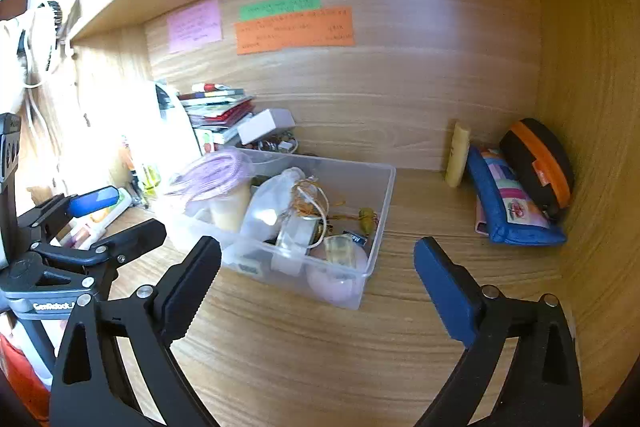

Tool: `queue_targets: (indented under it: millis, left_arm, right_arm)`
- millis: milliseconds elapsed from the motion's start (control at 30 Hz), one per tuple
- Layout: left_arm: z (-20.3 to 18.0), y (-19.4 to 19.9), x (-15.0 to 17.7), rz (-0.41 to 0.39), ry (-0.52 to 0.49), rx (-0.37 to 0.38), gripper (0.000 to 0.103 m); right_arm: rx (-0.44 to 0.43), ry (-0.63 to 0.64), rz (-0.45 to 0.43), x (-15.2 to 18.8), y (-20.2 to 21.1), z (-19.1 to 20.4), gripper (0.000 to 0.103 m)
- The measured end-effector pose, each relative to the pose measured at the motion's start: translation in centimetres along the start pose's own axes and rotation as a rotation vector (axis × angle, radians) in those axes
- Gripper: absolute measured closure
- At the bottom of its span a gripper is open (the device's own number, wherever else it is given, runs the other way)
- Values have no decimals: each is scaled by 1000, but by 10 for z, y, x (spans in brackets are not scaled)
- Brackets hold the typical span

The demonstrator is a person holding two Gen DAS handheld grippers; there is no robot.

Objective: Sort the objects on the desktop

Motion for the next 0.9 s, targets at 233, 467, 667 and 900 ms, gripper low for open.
queue_targets:
  millis: [233, 467, 667, 900]
  left_arm:
    - [6, 16, 10, -20, 26, -32, 2]
    - [2, 23, 19, -35, 5, -29, 2]
    - [1, 30, 20, -70, 15, -27, 2]
    - [-2, 33, 21, -83, 7, -17, 2]
  right_arm:
    - [7, 35, -45, 7, 28, 18, 5]
    - [17, 46, -57, 13, 42, 24, 5]
    - [17, 24, -55, 19, 49, 22, 5]
    - [17, 10, -41, 26, 48, 17, 5]
Point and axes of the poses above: each gripper's, at about its wrist camera, not at the fingertips, and y roughly against the way its jaws point, z to its left, x to its underside, the point moved 8 cm from there along -y, roughly the way its jaws point, and after that the axes turned 13 degrees about y, right-handed, at the moved point
